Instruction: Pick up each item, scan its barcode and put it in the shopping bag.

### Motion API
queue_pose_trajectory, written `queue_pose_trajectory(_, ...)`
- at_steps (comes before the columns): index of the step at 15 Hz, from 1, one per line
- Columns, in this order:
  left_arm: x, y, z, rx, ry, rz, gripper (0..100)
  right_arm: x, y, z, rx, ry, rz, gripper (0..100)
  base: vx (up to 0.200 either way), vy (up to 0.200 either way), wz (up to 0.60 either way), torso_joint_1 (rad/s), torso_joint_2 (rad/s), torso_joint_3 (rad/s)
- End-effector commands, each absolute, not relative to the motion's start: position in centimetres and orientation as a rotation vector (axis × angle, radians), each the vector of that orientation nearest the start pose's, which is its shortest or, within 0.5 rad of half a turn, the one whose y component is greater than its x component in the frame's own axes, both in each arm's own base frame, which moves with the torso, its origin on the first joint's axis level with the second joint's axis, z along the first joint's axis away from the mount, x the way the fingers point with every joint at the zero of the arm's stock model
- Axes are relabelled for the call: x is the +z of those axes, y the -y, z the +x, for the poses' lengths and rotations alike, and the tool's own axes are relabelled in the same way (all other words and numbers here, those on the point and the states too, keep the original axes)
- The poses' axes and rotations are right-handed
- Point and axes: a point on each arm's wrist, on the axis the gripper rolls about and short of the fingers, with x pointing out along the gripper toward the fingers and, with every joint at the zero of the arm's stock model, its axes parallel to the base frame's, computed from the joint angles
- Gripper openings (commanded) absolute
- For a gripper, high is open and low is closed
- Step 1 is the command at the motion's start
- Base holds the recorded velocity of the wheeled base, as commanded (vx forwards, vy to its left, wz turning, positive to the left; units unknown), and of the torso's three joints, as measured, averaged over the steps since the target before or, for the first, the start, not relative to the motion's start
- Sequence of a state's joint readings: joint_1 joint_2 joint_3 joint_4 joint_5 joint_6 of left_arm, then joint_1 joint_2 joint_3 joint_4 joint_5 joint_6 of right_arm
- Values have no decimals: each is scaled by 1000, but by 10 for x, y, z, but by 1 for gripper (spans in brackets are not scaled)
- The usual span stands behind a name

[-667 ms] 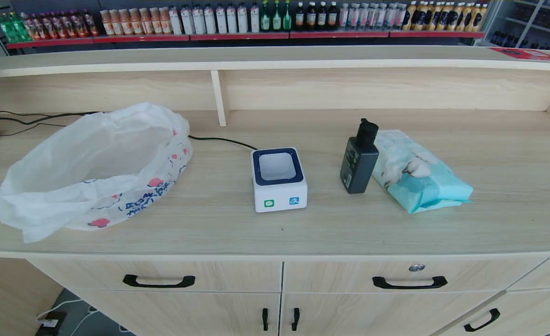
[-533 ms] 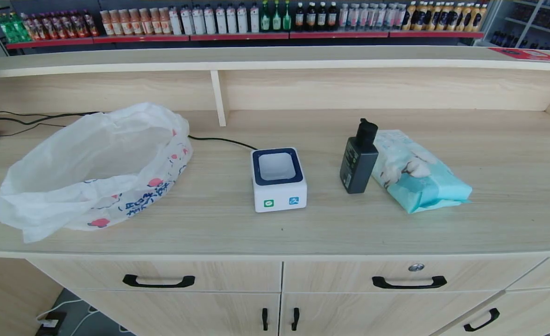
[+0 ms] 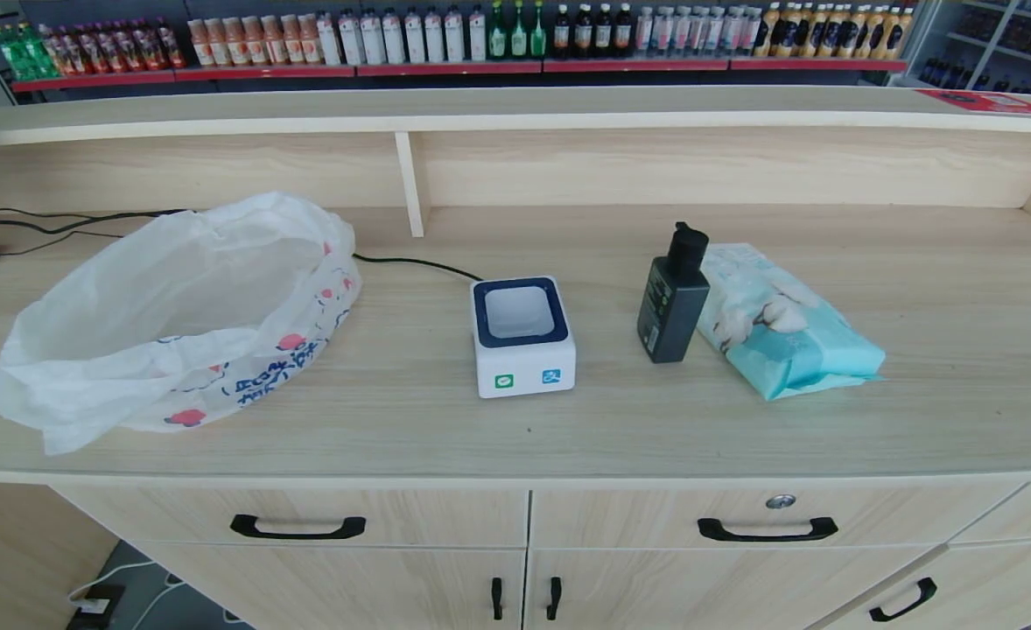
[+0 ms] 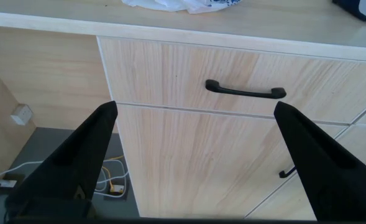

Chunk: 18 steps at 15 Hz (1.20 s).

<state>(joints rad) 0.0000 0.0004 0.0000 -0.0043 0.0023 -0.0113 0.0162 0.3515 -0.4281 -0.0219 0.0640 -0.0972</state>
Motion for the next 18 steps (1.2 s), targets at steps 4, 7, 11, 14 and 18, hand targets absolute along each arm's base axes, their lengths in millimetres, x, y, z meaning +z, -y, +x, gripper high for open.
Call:
queue_pose_trajectory(4, 76, 0, -23, 3, 5, -11, 100, 245, -8, 72, 180, -15, -161, 100, 0, 0, 0, 0, 0, 0)
queue_pose_trajectory(7, 76, 0, -23, 2, 5, -11, 100, 238, -12, 110, 185, -16, -158, 100, 0, 0, 0, 0, 0, 0)
queue_pose_trajectory(11, 76, 0, -23, 3, 5, -11, 100, 232, -20, 193, 150, 110, -153, 100, 0, 0, 0, 0, 0, 0)
queue_pose_trajectory(14, 76, 0, -23, 3, 5, -11, 100, 227, -37, 235, 77, 267, -52, 100, 0, 0, 0, 0, 0, 0)
queue_pose_trajectory(18, 76, 0, -23, 3, 5, -11, 100, 219, -86, 250, 61, 392, 102, 100, 0, 0, 0, 0, 0, 0)
